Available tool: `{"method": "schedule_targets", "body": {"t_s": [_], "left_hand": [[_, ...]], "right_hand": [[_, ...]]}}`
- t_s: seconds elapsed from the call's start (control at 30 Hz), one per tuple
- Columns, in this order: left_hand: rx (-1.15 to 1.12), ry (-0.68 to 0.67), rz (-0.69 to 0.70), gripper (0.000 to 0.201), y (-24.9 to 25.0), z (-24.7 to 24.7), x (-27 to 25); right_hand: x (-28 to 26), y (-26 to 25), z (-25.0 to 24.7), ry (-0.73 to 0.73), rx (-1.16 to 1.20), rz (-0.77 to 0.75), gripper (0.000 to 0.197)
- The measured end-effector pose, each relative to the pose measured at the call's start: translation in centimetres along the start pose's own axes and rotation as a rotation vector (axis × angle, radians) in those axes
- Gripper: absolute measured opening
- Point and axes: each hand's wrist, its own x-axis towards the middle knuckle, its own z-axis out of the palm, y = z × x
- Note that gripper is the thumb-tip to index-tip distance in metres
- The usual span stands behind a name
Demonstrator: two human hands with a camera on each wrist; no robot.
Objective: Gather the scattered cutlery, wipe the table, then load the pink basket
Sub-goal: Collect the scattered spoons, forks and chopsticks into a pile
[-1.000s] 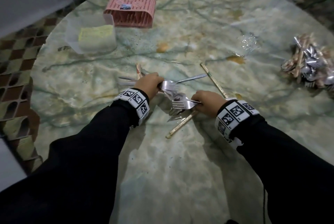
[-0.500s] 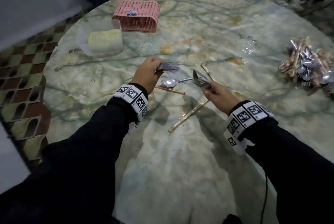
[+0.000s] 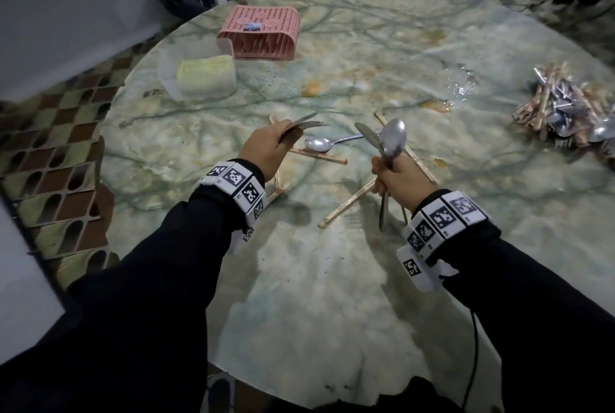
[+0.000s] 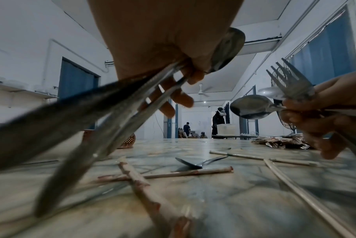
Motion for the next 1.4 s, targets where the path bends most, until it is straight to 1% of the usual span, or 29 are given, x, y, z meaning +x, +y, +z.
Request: {"method": "schedule_targets", "body": {"t_s": [0.03, 0.07, 0.2, 0.3, 0.43, 0.5, 0.57, 0.67, 0.73, 0.83, 1.03, 1.1, 1.17, 1.23, 1.3, 1.4], "left_hand": [[-0.035, -0.004, -0.024, 0.035, -0.1, 0.0, -0.3], [-0.064, -0.005, -0.045, 0.031, -0.4, 0.0, -0.6], [-0.082, -0.003, -0.088, 0.028, -1.3, 0.3, -1.3], [-0.080, 0.020, -0.164, 0.028, -1.9, 0.4, -1.8], [-0.033, 0.089, -0.315, 0.036, -3.0, 0.2, -2.5], [0.004, 0.065, -0.433, 0.028, -3.9, 0.1, -2.9], [-0.029, 0.015, -0.573, 0.017, -4.9, 0.1, -3.5], [-0.144, -0.027, -0.688, 0.026, -6.2, 0.3, -4.5], [-0.165, -0.063, -0.715, 0.028, -6.6, 0.3, -5.0], [-0.210, -0.078, -0.756, 0.031, -7.1, 0.3, -5.6], [-0.216, -0.119, -0.785, 0.032, -7.4, 0.6, -5.8], [-0.211, -0.101, -0.793, 0.030, -7.5, 0.8, -5.7], [-0.220, -0.073, -0.803, 0.027, -7.7, 1.0, -5.7], [-0.226, -0.068, -0.788, 0.025, -7.8, 0.8, -5.6], [-0.211, -0.102, -0.767, 0.022, -7.8, 0.6, -5.5], [-0.137, -0.161, -0.745, 0.012, -7.8, 0.5, -5.3]], "right_hand": [[-0.1, -0.1, 0.1, -0.003, 0.042, 0.015, 0.030], [-0.2, -0.3, 0.3, 0.000, 0.079, 0.027, 0.029], [0.0, -0.3, 1.4, 0.075, 0.065, 0.004, 0.021], [0.6, -0.3, 2.4, 0.050, -0.003, 0.028, 0.027], [1.2, -1.5, 4.7, -0.049, -0.049, 0.080, 0.029], [1.7, -2.5, 6.0, -0.077, -0.034, 0.116, 0.028], [2.3, -3.6, 7.3, -0.101, -0.035, 0.141, 0.027], [3.2, -5.2, 9.1, -0.170, -0.064, 0.174, 0.024], [3.9, -5.7, 10.3, -0.187, -0.072, 0.184, 0.021], [5.0, -6.0, 11.9, -0.201, -0.134, 0.184, 0.021], [6.2, -6.9, 13.2, -0.261, -0.259, 0.185, 0.024], [6.4, -6.8, 13.6, -0.247, -0.337, 0.151, 0.026], [6.5, -6.9, 13.9, -0.242, -0.424, 0.126, 0.020], [6.5, -7.0, 13.9, -0.268, -0.501, 0.118, 0.024], [6.5, -7.2, 13.6, -0.280, -0.569, 0.111, 0.022], [6.5, -7.1, 13.2, -0.267, -0.622, 0.143, 0.022]]}}
